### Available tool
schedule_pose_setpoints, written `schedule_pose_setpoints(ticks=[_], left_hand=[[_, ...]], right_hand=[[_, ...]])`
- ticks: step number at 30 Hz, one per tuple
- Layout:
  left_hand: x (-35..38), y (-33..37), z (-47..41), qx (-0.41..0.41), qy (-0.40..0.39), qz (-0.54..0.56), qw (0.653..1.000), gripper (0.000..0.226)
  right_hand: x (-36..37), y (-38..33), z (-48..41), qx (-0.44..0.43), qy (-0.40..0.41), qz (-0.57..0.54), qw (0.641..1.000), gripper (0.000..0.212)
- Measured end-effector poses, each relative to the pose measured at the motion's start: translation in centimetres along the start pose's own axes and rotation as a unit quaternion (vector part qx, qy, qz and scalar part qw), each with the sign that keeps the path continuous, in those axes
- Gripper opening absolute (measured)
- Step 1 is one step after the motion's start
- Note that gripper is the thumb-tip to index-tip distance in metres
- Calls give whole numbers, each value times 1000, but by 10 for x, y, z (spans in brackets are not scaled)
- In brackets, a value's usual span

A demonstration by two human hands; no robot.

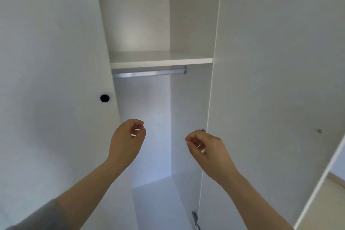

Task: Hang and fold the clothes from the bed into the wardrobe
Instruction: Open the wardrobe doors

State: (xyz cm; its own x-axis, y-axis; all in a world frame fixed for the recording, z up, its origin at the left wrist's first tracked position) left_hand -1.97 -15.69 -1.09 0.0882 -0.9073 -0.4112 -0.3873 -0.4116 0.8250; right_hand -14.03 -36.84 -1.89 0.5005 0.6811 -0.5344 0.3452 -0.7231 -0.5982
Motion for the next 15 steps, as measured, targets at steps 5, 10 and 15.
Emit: schedule_pose_setpoints(ticks=[5,10,15], left_hand=[[-77,-23,-35,-25,74,-60,995,31],[-108,-22,-73,-17,90,-89,992,41],[-91,-13,-99,-25,57,-130,990,35]], right_hand=[[56,-32,-40,-33,-21,-54,998,14],[86,-49,-70,-51,-31,-74,995,15],[87,-41,-81,-39,-36,-59,997,14]])
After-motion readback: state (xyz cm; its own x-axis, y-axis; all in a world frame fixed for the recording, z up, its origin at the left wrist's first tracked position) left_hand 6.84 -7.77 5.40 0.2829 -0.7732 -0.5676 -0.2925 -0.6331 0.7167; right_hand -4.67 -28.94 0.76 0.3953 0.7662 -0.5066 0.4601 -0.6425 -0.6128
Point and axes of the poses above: each hand's wrist, its own z-axis away from the middle knuckle, its own x-axis out of the palm, y = z × x, the point moved 9 cm from there along -z, towards the middle knuckle, and after that the axes turned 7 degrees about -x, right-handed, at the moved point
